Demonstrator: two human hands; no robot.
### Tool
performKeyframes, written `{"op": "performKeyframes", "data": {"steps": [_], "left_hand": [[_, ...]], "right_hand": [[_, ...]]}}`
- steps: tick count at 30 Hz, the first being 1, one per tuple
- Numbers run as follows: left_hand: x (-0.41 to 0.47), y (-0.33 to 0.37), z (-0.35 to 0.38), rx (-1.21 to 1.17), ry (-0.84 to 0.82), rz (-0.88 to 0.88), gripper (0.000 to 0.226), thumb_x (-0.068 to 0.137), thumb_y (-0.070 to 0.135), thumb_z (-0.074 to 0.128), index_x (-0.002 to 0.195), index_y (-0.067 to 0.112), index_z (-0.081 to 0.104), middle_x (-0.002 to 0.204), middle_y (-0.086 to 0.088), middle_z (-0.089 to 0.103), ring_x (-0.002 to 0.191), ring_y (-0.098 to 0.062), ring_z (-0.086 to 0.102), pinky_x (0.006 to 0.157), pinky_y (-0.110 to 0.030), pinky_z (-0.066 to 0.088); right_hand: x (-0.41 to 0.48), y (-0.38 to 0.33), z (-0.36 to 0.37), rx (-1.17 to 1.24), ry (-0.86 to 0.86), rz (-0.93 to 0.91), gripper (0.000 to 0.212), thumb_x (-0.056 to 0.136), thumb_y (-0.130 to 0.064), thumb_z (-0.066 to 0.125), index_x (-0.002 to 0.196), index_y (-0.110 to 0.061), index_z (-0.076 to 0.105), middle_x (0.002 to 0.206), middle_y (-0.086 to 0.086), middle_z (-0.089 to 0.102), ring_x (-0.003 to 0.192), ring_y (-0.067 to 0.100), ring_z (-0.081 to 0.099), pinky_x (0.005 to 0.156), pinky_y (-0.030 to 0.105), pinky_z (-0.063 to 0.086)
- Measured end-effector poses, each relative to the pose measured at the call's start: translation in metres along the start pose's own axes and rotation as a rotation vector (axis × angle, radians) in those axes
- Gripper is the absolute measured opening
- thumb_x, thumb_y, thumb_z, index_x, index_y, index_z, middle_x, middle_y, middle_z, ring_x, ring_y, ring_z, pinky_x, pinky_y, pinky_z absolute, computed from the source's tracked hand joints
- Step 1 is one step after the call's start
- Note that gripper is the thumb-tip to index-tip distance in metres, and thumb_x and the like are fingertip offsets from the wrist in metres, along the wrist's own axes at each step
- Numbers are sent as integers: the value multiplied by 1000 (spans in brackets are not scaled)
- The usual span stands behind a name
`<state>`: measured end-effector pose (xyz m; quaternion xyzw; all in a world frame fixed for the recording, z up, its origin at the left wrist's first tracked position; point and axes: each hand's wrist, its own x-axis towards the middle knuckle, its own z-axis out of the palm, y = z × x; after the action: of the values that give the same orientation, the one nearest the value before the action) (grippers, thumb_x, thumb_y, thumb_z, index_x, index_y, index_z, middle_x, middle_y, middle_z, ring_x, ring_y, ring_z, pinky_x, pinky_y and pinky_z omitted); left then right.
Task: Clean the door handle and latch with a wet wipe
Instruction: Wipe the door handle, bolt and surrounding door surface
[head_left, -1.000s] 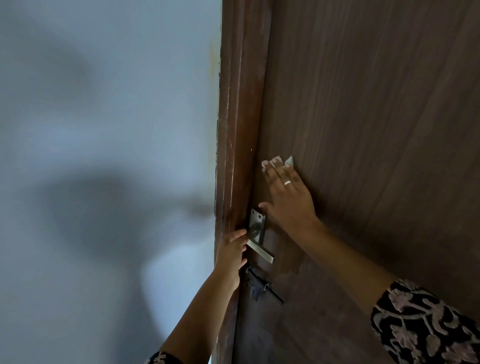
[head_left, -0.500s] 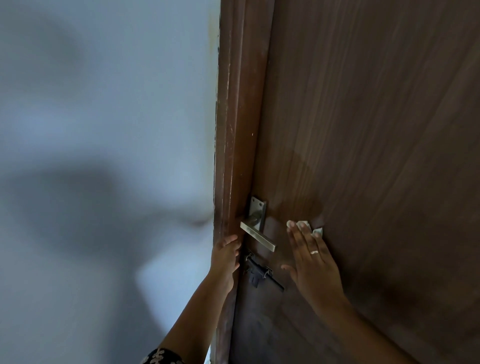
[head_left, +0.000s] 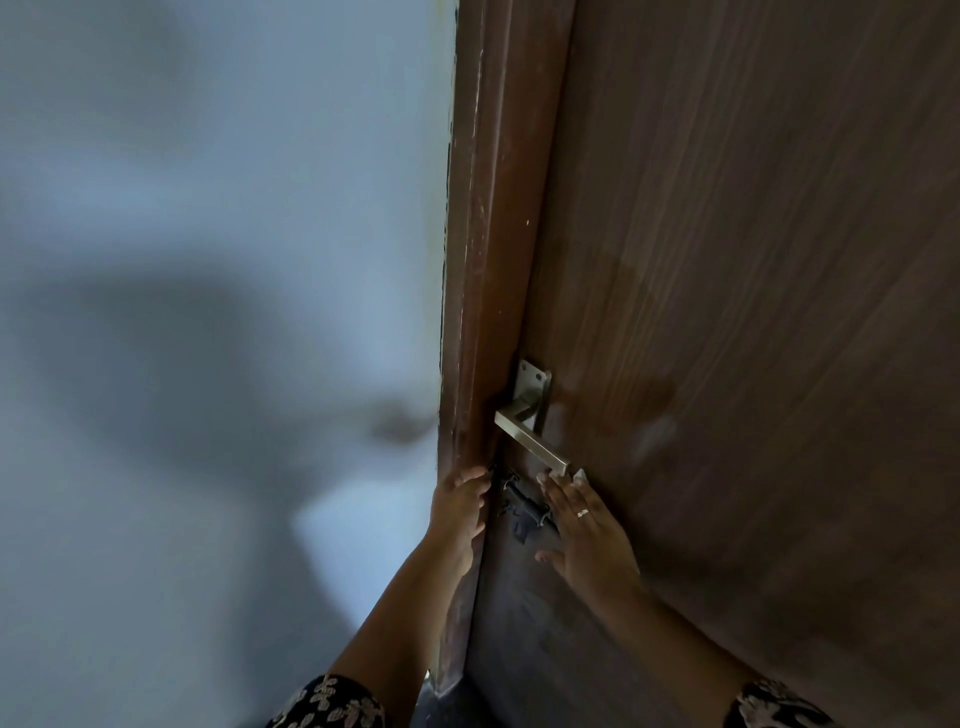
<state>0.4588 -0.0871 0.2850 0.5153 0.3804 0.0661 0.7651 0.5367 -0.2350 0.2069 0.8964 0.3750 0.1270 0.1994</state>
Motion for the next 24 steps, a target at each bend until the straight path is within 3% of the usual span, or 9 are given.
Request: {"op": "performKeyframes", "data": {"steps": [3, 5, 7, 10, 15, 19, 24], "left_hand": [[1, 0, 0, 0, 16, -7, 20, 96, 2, 48, 92, 17, 61, 120, -10, 58, 122, -27, 52, 105, -43, 38], [1, 0, -2, 1, 28, -7, 17, 95, 3, 49, 99, 14, 61, 127, -13, 57, 123, -28, 52, 106, -44, 38], [3, 0, -4, 5, 33, -4, 18, 95, 3, 49, 103, 14, 61, 129, -13, 57, 124, -28, 52, 107, -45, 38], [4, -2, -9, 15, 38, -4, 21, 95, 5, 48, 109, 13, 62, 126, -11, 58, 122, -26, 52, 104, -43, 39], [5, -1, -16, 20, 57, -3, 21, 95, 4, 48, 109, 11, 62, 125, -12, 57, 121, -26, 52, 105, -44, 39], [1, -1, -11, 24, 35, 11, 19, 96, 5, 48, 107, 13, 61, 127, -12, 56, 123, -27, 51, 105, -44, 39], [-4, 2, -4, 34, 2, 8, 18, 97, 6, 47, 106, 16, 60, 127, -10, 57, 123, -25, 51, 105, -42, 38]], "right_hand": [[19, -6, -4, -24, 3, -68, 80, 95, -57, 25, 143, -5, -12, 157, 11, -12, 142, 25, -19, 109, 43, -18], [31, -8, -11, -81, -10, -90, 78, 95, -57, 23, 146, -6, -8, 158, 10, -10, 144, 25, -16, 106, 43, -19], [44, -11, -19, -49, -30, -76, 80, 94, -58, 27, 148, -8, -5, 159, 7, -8, 145, 23, -13, 113, 41, -13], [63, -16, -21, 186, -98, 13, 84, 92, -56, 38, 150, -14, -6, 160, 2, -6, 146, 19, -6, 118, 35, 5], [74, -20, -23, 145, -86, 4, 84, 91, -55, 41, 150, -11, 0, 160, 7, 0, 147, 23, -5, 117, 40, -4], [69, -13, -29, 206, -59, 1, 82, 92, -51, 44, 150, -13, 1, 160, 6, 3, 147, 23, -1, 117, 37, 0], [45, 1, -29, -177, 109, -162, 72, 98, -52, 24, 149, -5, 7, 159, 13, 4, 146, 29, -1, 117, 40, 0]]}}
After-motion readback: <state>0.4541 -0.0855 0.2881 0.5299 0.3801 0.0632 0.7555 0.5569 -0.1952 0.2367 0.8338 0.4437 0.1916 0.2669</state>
